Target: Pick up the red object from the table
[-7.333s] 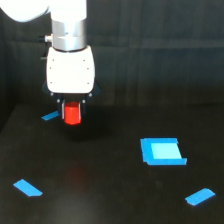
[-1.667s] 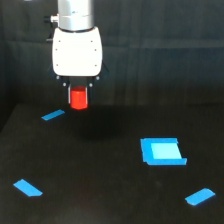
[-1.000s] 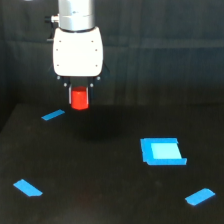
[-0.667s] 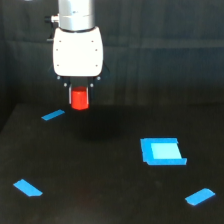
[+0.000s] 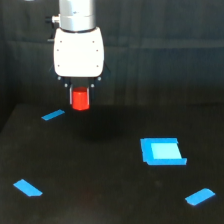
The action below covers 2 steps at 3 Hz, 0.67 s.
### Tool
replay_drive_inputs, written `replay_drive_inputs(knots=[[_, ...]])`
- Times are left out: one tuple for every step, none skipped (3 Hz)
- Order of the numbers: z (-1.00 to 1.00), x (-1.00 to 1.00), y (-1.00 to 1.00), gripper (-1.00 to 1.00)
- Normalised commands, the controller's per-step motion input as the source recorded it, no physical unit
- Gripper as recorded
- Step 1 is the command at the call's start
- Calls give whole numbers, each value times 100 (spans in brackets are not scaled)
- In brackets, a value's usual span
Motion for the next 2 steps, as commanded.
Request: replay_drive_inputs(knots=[[-5,-2,3,-99],[-8,-4,2,-91]])
